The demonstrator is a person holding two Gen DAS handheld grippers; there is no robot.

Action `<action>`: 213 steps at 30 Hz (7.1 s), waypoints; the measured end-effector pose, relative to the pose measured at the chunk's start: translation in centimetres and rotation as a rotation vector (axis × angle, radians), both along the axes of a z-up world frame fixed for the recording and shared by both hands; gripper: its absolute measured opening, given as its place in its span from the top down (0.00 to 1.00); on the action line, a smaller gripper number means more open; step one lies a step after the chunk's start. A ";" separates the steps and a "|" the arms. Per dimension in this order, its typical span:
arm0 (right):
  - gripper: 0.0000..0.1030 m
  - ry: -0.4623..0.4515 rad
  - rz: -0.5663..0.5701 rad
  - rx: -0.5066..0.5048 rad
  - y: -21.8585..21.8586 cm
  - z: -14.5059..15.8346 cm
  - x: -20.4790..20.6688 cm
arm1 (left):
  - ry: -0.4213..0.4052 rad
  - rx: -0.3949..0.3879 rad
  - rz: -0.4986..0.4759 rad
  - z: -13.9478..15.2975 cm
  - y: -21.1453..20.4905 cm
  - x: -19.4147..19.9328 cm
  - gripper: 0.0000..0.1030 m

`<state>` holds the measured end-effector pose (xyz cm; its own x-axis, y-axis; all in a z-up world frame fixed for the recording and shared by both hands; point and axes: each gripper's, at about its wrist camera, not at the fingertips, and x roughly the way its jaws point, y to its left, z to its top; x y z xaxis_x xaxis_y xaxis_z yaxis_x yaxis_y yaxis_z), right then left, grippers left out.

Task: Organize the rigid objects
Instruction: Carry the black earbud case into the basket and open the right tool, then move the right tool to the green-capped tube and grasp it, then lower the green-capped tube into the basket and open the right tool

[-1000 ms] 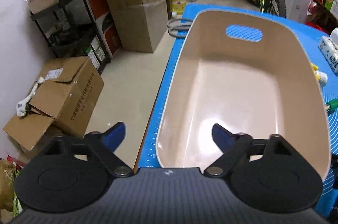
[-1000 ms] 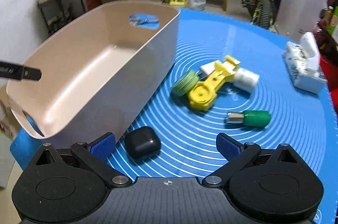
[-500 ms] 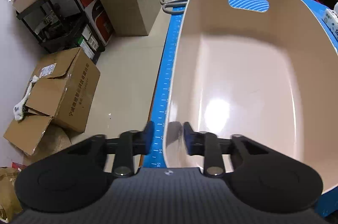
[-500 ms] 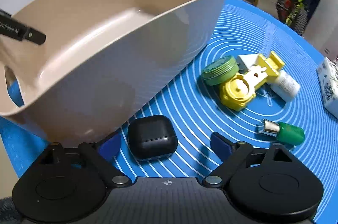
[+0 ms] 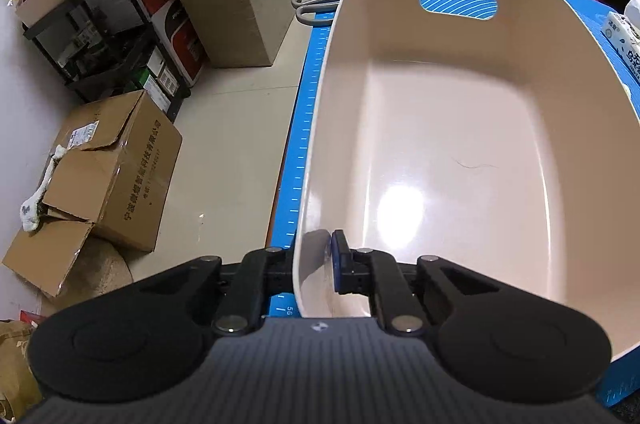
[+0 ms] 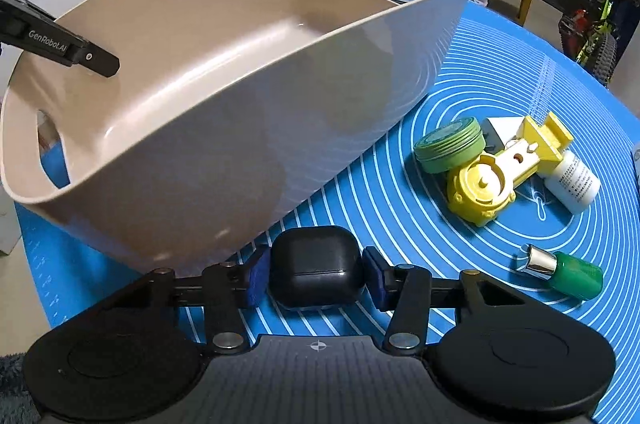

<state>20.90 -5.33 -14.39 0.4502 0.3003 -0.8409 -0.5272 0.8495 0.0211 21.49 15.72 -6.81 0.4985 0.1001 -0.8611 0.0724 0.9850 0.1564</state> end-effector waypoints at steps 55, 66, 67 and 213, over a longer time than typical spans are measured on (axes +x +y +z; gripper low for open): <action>0.47 -0.126 0.004 -0.011 10.7 7.7 6.8 | -0.005 -0.007 0.027 -0.1 0.2 -0.1 0.85; 0.47 0.044 0.041 -0.186 13.6 4.0 7.9 | -0.004 -0.012 0.029 -0.2 0.1 0.0 0.85; 0.47 0.052 0.040 -0.199 13.8 3.9 8.0 | -0.004 -0.011 0.029 -0.2 0.1 0.0 0.85; 0.23 -0.057 0.003 -0.151 12.0 5.7 6.2 | -0.011 -0.011 0.040 -0.5 0.4 -0.4 0.85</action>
<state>27.13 6.65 -8.67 0.4976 0.1734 -0.8499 -0.5265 0.8391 -0.1370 21.09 16.09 -7.27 0.5034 0.1109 -0.8569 0.0316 0.9887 0.1465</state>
